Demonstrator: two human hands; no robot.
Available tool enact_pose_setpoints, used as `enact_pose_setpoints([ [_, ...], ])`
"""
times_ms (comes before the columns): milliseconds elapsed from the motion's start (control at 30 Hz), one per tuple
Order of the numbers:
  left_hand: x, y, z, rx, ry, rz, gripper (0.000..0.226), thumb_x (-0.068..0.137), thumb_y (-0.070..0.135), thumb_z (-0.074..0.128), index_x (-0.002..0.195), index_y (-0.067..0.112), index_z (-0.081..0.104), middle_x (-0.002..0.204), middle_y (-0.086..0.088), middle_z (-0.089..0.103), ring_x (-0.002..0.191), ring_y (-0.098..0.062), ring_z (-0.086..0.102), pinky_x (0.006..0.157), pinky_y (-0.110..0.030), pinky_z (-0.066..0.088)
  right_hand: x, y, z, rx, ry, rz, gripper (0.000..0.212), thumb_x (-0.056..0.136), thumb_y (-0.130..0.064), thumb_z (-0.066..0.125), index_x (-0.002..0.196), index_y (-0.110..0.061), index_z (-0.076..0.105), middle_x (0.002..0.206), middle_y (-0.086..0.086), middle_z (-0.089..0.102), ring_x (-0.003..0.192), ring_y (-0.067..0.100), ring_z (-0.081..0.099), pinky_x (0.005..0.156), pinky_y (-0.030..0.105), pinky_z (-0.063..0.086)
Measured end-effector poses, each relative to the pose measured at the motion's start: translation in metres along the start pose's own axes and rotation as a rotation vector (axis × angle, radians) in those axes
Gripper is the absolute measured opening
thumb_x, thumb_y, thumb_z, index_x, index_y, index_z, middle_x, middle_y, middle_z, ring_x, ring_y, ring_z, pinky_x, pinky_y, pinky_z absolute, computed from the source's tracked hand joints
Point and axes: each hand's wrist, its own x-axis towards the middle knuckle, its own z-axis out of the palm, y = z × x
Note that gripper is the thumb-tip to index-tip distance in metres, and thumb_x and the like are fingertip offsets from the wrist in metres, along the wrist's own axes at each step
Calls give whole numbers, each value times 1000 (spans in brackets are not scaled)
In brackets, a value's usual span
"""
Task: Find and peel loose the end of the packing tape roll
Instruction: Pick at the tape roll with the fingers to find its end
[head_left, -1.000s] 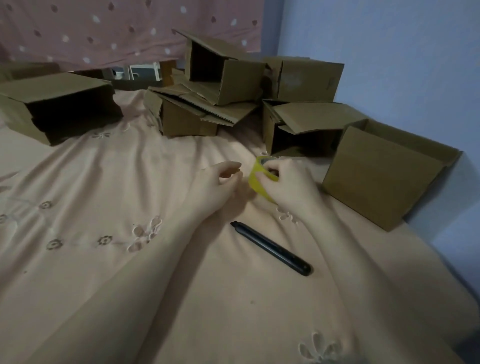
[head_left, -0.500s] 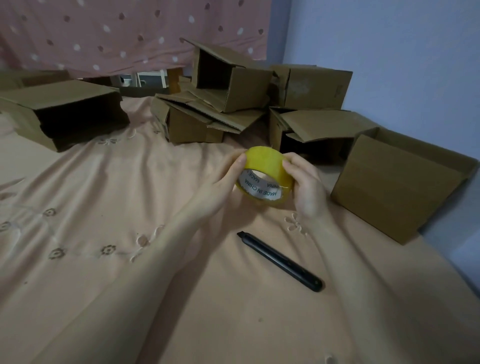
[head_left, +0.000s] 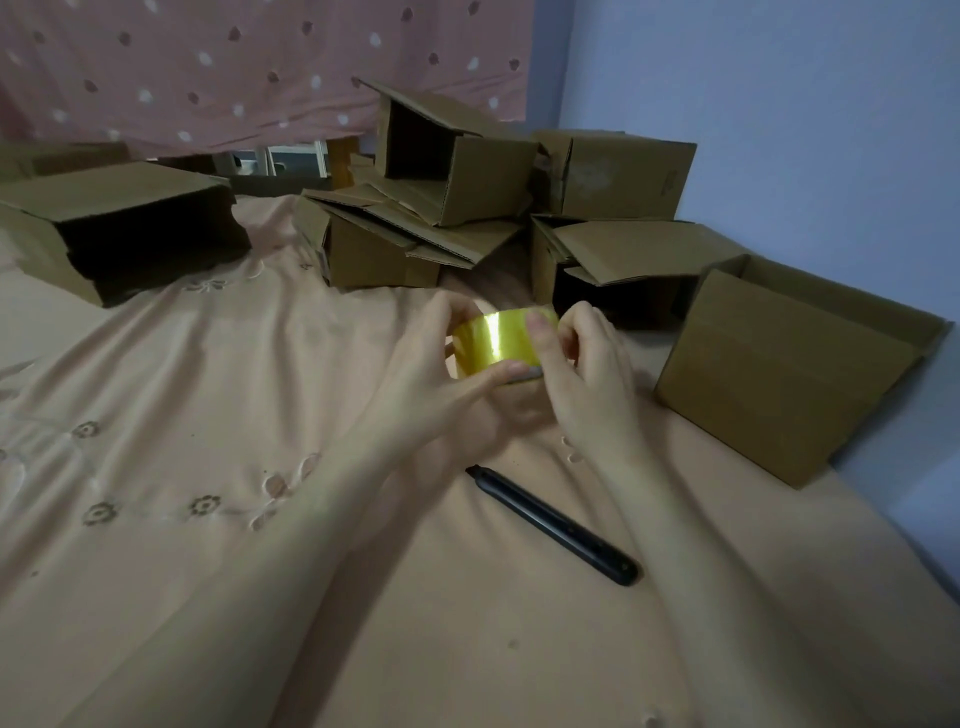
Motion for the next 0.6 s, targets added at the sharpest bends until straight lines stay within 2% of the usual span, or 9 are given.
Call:
enact_pose_setpoints([
  [67, 0, -1, 1, 18, -20, 46, 46, 69, 57, 67, 100, 33, 44, 99, 18, 49, 95, -12, 55, 85, -30, 51, 0, 0, -1, -75, 30, -34, 41, 86, -62, 36, 63, -29, 26, 64, -8, 36, 63, 11, 40, 57, 24, 32],
  [167, 1, 0, 2, 15, -39, 58, 41, 69, 54, 68, 96, 38, 42, 96, 18, 48, 92, -10, 53, 84, -27, 49, 0, -2, -5, -174, 74, -97, 42, 90, -55, 39, 64, -26, 26, 57, -9, 31, 53, 5, 36, 50, 21, 24],
  [267, 0, -1, 1, 16, -56, 36, 45, 68, 56, 67, 97, 28, 46, 96, 16, 50, 91, -8, 54, 85, -26, 49, 0, -2, -4, -235, 75, -191, 37, 96, -40, 45, 66, -24, 31, 54, -14, 28, 49, 2, 32, 49, 17, 18],
  [333, 1, -1, 1, 49, -72, 36, 49, 68, 59, 65, 100, 25, 49, 98, 15, 52, 94, -10, 54, 86, -32, 48, 0, -2, -1, -243, 61, -221, 35, 98, -32, 46, 66, -22, 34, 56, -13, 31, 49, 5, 33, 48, 16, 18],
  [400, 1, 0, 0, 74, -81, 43, 45, 68, 61, 63, 98, 31, 49, 100, 18, 52, 96, -12, 53, 87, -38, 48, -1, -2, 0, -231, 58, -221, 33, 98, -30, 46, 67, -21, 36, 59, -13, 35, 51, 8, 37, 48, 16, 20],
  [500, 0, 3, 0, 69, -70, 25, 40, 66, 62, 62, 94, 39, 46, 97, 20, 50, 94, -9, 51, 86, -40, 49, -1, -4, -3, -226, 65, -157, 37, 95, -41, 47, 68, -20, 34, 55, -13, 31, 50, 4, 35, 49, 18, 21],
  [600, 0, 4, 0, 67, -64, 15, 46, 66, 62, 61, 97, 31, 49, 98, 21, 49, 94, -8, 51, 86, -41, 50, -2, -5, -5, -280, 8, -86, 44, 89, -59, 43, 74, -19, 35, 63, -8, 40, 57, 13, 42, 48, 23, 25],
])
